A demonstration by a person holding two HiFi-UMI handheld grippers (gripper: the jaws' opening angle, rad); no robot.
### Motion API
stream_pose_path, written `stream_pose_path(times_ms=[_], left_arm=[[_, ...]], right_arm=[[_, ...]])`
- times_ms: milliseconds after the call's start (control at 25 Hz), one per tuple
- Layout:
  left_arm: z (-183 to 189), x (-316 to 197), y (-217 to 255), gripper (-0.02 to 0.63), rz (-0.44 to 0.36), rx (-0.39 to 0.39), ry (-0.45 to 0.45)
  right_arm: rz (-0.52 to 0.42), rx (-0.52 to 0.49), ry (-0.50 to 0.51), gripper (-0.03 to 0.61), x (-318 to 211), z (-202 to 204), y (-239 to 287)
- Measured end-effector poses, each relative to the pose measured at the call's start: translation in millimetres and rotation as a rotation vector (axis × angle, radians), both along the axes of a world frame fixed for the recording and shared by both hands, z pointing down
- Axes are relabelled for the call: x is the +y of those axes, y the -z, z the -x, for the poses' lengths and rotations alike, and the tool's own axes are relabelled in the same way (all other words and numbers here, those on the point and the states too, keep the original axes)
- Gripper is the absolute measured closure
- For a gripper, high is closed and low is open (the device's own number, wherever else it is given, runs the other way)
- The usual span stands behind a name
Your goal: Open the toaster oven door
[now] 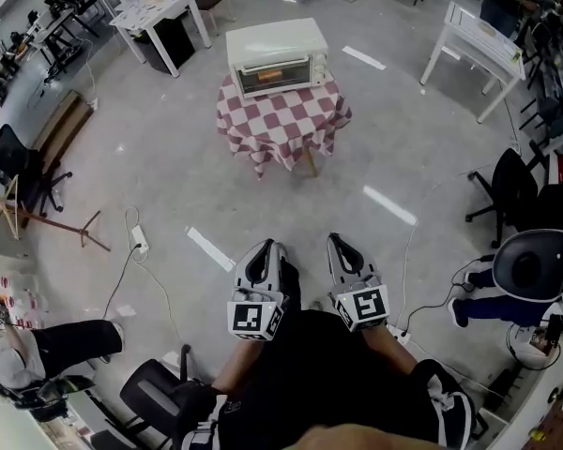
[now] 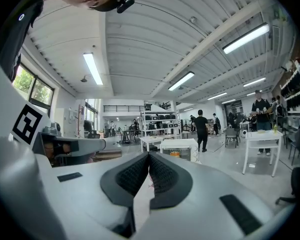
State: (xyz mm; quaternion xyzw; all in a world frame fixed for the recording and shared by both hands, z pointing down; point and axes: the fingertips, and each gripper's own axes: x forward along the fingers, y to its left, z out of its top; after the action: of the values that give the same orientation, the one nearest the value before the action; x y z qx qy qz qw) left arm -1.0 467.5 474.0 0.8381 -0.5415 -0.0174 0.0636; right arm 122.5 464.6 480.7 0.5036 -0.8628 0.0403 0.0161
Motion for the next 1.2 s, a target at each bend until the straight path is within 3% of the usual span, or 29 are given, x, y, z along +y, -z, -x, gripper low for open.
stream_pose_path(times_ms=[320,640,880,1200], left_arm=[[38,-121,7,0.604,-0.009,0.024,-0.001],[72,-245,9,0.604,0.027,0.061,-0.068],[101,-313,2,0.604,0.032,0.069,-0.070],[117,-383,-9,0.604,0.063,0.064,-0.043]], right_arm=[[-0.028,0.039,0.020,0.552,-118,44,12],[-0.013,0.040,-0.022,0.552,-236,81,17],[-0.017,0.060,-0.033,0.552,-295,107,11],[0.004,0.057,-0.042,0.552,-371,112,3]])
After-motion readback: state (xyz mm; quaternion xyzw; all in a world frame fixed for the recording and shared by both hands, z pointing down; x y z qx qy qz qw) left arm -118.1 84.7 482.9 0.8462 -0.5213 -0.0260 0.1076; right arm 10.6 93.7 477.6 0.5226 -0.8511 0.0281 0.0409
